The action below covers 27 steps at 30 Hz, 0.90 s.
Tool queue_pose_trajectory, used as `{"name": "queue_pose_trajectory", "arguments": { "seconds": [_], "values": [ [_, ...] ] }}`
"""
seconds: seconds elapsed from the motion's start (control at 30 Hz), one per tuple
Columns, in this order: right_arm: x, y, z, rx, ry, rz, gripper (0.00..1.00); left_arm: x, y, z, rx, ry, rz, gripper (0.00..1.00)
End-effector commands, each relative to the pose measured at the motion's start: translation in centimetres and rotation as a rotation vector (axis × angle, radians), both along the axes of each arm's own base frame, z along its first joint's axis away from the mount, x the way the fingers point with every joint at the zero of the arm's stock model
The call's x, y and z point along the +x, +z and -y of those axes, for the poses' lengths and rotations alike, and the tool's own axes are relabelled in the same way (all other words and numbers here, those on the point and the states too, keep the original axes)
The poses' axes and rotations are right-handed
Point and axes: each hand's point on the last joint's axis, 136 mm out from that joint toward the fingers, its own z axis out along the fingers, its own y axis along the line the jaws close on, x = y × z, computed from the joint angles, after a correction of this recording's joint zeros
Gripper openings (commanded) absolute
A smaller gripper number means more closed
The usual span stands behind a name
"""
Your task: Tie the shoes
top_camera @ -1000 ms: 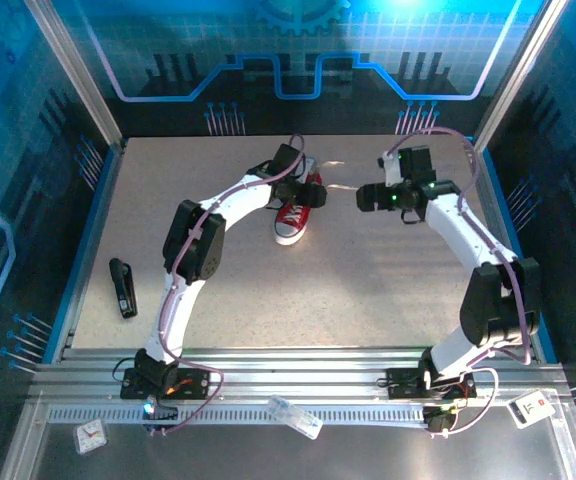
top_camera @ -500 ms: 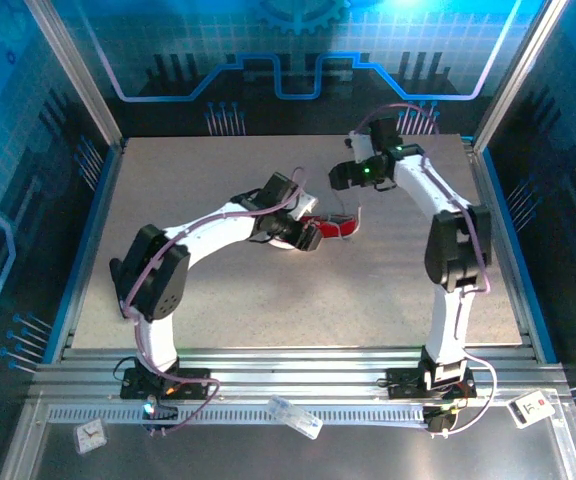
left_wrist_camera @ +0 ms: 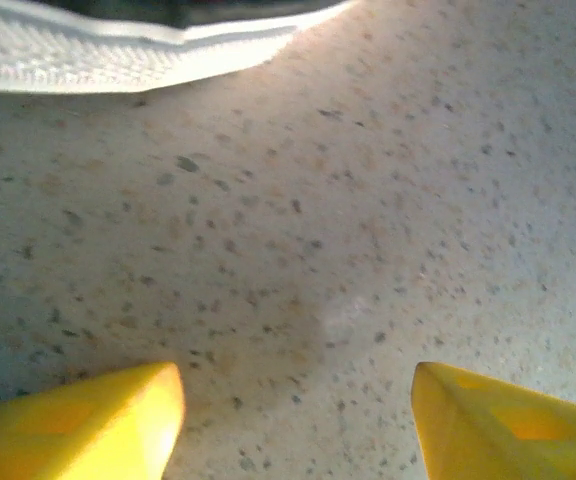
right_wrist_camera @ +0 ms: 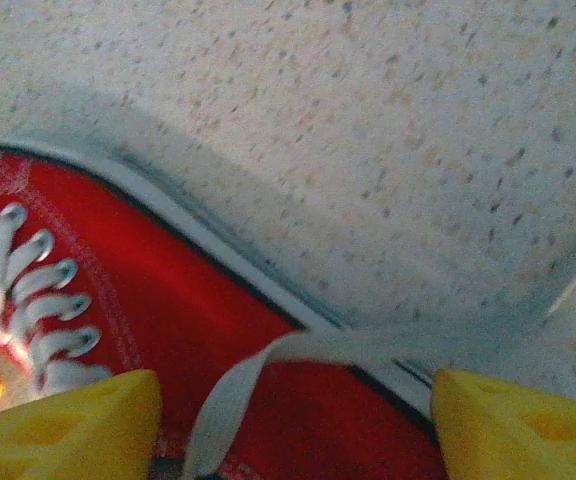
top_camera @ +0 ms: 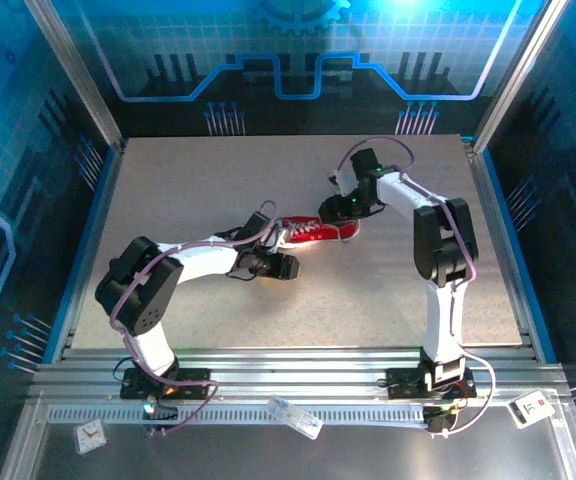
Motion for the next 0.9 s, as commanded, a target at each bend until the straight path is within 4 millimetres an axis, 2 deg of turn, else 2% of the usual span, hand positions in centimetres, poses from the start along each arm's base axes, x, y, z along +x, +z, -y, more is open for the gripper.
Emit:
{"name": "queue_pose_trajectory", "arguments": {
  "seconds": [0.0, 0.2, 0.33, 0.4, 0.53, 0.7, 0.77, 0.87],
  "values": [
    [-3.4, 0.9, -1.8, 0.046, 0.038, -0.068, 0.71, 4.0, 1.7, 1.5, -0.132, 0.079, 0.046, 0.62],
    [-7.0, 2.3, -5.0, 0.183, 0.065, -0.144, 0.69, 8.5, 2.1, -0.1, -0.149, 0.157, 0.068, 0.59],
    [-8.9, 2.9, -6.7, 0.201, 0.093, -0.162, 0.69, 9.9, 2.5, -0.6, -0.146, 0.170, 0.076, 0.59],
    [-9.2, 3.1, -6.7, 0.180, 0.083, -0.152, 0.69, 10.0, 2.9, -0.8, -0.141, 0.168, 0.084, 0.59],
    [-8.0, 3.9, -5.0, 0.124, 0.010, -0.106, 0.69, 8.9, 3.7, -1.2, -0.132, 0.142, 0.106, 0.60],
    [-6.4, 4.5, -1.3, 0.009, -0.146, -0.073, 0.69, 5.6, 4.8, -3.0, -0.078, 0.078, 0.164, 0.61],
    [-6.6, 4.0, -0.2, -0.049, -0.189, -0.085, 0.69, 3.9, 4.4, -3.9, -0.049, 0.067, 0.146, 0.61],
    [-7.5, 2.8, 0.5, -0.092, -0.246, -0.122, 0.68, 1.6, 3.4, -4.9, -0.033, 0.083, 0.093, 0.60]
  ]
}}
